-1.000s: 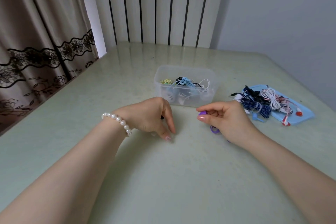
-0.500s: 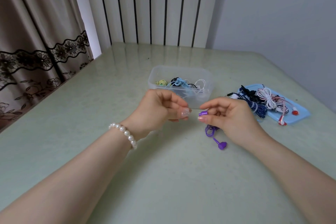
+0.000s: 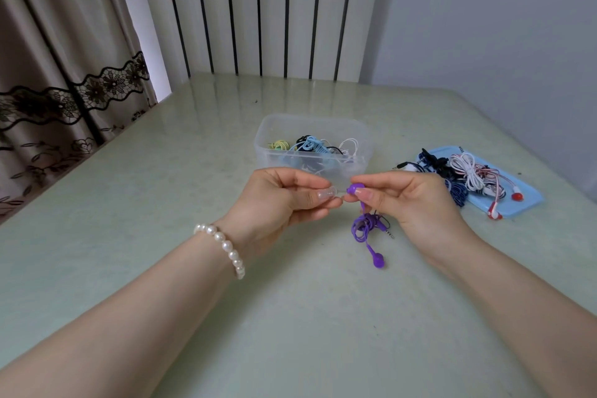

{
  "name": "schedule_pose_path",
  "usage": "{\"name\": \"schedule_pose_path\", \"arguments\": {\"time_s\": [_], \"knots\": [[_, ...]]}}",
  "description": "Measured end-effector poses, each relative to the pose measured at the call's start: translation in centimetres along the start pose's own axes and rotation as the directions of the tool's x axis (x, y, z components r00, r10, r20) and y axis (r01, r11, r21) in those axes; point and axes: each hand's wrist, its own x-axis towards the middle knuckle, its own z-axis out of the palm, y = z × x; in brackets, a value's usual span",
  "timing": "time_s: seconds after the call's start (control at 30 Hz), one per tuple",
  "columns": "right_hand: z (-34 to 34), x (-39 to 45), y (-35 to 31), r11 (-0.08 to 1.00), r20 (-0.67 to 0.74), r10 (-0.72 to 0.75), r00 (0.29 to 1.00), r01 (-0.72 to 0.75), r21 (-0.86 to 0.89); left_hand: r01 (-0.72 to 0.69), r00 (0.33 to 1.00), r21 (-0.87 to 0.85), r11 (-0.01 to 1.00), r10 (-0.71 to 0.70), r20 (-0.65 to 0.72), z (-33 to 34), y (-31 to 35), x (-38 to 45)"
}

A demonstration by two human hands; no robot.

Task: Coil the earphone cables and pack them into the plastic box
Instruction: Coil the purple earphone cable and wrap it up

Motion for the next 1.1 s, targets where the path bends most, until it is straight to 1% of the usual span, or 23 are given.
{"name": "schedule_pose_path", "arguments": {"time_s": [0.13,0.27,0.43,0.57,0.7,0.83,1.0,1.1], "knots": [[0.40,-0.03,-0.12,0.999,-0.005,-0.031,1.000,0.031,-0.019,-0.004,1.000,-0.004,1.000,0.004,-0.026,0.42,-0.24,-0.17],[0.56,-0.06,-0.16,0.994,-0.024,-0.080,0.996,0.078,-0.082,-0.011,0.999,0.017,1.000,0.012,-0.047,0.78,-0.47,-0.26],[0.55,-0.20,0.14,0.957,-0.072,-0.137,0.988,0.114,-0.266,-0.013,0.996,0.050,0.999,0.017,-0.083,0.81,-0.45,-0.30],[0.75,-0.39,0.02,0.937,-0.082,-0.164,0.983,0.129,-0.324,-0.018,0.995,0.065,0.998,0.024,-0.095,0.84,-0.45,-0.42],[0.84,-0.38,0.06,0.933,-0.086,-0.168,0.982,0.131,-0.334,-0.021,0.995,0.071,0.997,0.028,-0.095,0.90,-0.44,-0.42],[0.99,-0.36,0.19,0.941,-0.064,-0.144,0.988,0.117,-0.317,-0.030,0.995,0.082,0.996,0.038,-0.090,0.88,-0.53,-0.41],[1.05,-0.26,0.37,0.934,-0.085,-0.128,0.988,0.092,-0.344,-0.031,0.996,0.078,0.996,0.038,-0.086,0.83,-0.60,-0.30],[1.05,-0.28,0.36,0.941,-0.085,-0.117,0.989,0.083,-0.327,-0.028,0.996,0.070,0.997,0.033,-0.078,0.89,-0.60,-0.32]]}}
